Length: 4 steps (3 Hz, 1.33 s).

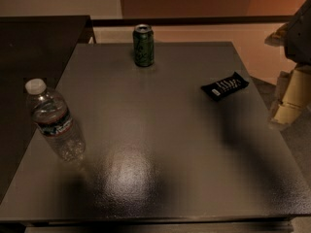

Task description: Move rxbar chocolate near green can

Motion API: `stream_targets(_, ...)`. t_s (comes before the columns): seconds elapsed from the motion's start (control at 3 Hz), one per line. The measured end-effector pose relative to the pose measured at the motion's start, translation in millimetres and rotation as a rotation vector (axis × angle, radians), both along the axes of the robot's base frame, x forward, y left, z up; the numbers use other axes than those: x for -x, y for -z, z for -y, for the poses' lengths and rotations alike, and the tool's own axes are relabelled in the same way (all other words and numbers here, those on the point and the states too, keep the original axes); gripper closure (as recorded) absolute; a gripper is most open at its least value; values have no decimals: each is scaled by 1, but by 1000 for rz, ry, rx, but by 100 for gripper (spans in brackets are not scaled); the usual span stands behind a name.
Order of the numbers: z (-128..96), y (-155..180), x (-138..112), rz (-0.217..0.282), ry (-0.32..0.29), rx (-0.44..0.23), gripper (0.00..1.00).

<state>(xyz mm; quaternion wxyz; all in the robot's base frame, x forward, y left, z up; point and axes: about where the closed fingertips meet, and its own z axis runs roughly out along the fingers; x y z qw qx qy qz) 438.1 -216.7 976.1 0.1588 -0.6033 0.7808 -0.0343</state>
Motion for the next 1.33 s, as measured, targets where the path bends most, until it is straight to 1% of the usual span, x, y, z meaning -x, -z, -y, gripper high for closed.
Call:
stream_targets(0.33,0,0,0,0,0,0,0)
stream_targets(1.0,4,14,-21,-39,-10,-66,0)
stream_targets(1.33,7,61,-90,-12,-11,-217,0)
